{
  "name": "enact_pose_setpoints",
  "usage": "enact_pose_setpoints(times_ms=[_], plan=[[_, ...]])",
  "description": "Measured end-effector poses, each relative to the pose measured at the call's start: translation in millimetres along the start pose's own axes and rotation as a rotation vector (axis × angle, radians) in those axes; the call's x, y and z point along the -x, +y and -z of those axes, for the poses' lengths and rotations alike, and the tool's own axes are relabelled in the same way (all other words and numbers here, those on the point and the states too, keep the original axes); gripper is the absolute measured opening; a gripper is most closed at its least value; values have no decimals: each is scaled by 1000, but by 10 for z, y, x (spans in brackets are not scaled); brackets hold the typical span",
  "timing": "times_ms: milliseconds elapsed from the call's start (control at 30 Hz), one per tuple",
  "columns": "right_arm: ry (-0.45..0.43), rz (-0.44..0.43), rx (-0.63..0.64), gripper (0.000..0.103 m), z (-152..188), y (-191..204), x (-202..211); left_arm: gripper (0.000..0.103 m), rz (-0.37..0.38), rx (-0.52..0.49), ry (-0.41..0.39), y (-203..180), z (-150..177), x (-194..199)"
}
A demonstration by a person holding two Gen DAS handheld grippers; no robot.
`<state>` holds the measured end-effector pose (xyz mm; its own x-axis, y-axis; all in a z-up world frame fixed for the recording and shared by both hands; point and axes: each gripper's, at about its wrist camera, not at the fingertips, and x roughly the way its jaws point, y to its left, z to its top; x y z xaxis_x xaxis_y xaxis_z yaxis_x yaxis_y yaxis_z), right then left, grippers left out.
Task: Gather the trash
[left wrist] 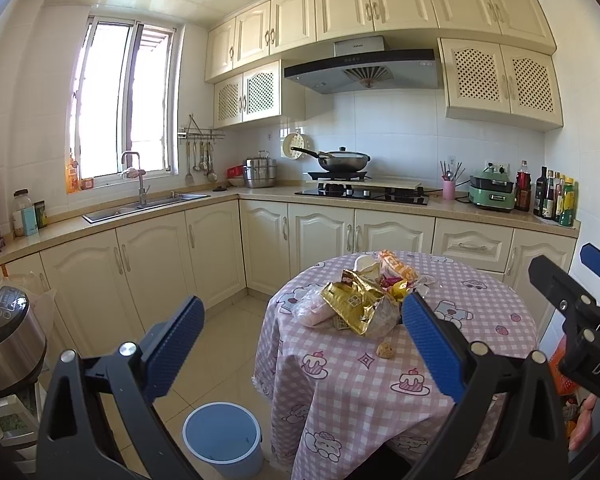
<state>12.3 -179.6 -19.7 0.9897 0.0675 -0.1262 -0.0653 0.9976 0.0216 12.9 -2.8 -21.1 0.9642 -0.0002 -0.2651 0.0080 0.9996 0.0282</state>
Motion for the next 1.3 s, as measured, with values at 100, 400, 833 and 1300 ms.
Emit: enact_pose_setpoints(times_ms=[100, 400, 833, 1300], plan=[[11, 1, -10, 96, 25, -31, -76, 97, -2, -3, 12, -1, 11, -45], [107, 36, -64, 96, 231, -280, -513, 97, 20, -2, 120, -45, 109, -541], [346, 61, -140, 96, 770, -696, -1469, 97, 130, -48, 280, -557, 392, -1690], [453, -6, -174, 96, 984, -740, -2028, 18, 224, -127, 366, -917, 523, -2632]])
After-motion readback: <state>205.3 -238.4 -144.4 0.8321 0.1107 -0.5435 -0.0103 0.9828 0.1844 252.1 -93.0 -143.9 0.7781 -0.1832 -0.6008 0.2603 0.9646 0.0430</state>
